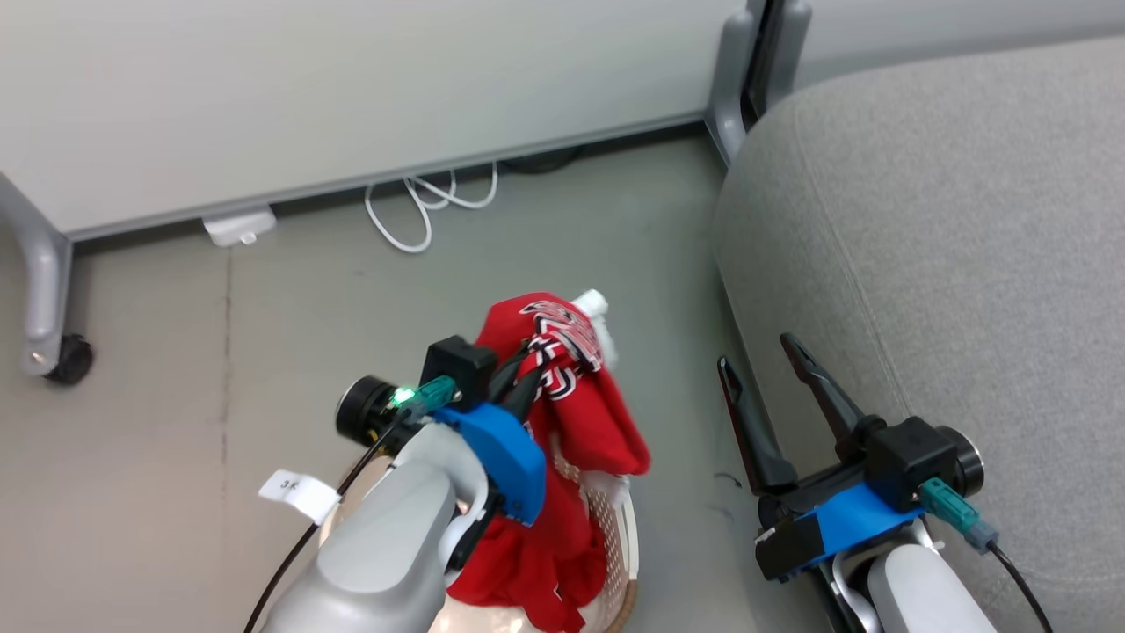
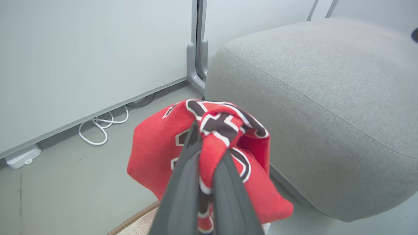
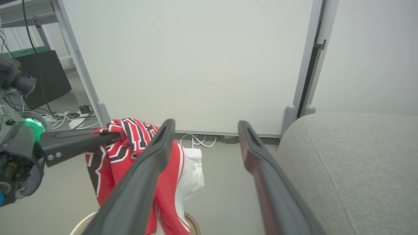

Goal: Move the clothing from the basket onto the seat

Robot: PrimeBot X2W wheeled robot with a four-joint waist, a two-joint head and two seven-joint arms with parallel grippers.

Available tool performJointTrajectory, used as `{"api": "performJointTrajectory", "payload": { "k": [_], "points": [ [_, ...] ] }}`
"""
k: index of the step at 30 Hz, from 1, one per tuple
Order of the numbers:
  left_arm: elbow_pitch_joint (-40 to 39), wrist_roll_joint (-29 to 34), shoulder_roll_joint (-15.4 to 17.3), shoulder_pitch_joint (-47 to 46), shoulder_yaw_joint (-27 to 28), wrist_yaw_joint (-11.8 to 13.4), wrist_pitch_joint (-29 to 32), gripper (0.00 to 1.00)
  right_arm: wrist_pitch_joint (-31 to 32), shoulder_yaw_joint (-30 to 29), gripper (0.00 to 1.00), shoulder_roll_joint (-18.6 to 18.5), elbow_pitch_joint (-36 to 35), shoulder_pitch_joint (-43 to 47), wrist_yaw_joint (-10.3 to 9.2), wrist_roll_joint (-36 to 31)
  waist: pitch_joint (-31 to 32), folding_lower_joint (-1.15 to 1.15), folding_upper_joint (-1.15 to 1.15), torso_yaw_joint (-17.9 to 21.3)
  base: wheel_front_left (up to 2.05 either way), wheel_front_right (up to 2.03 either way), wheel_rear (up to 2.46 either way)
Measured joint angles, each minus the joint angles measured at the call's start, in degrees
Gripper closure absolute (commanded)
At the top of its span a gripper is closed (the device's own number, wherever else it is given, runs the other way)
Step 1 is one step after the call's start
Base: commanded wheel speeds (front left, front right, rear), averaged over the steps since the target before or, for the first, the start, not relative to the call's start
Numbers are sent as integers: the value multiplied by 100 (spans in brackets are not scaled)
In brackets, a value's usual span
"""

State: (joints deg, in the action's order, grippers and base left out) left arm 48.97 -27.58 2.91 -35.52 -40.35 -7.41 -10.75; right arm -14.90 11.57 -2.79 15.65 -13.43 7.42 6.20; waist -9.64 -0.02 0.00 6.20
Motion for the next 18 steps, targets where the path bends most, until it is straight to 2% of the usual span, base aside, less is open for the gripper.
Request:
{"api": "performJointTrajectory", "payload": {
  "k": [7,18],
  "points": [
    [-487,-397,-2,-316,-431,7,58,100,71,60,0,0,27,163,0,25,429,0,0,-143,0,0,0],
    [-858,-787,-3,-1023,-946,234,158,100,227,183,0,0,-10,356,0,68,880,1,0,-134,0,0,0]
  ]
}}
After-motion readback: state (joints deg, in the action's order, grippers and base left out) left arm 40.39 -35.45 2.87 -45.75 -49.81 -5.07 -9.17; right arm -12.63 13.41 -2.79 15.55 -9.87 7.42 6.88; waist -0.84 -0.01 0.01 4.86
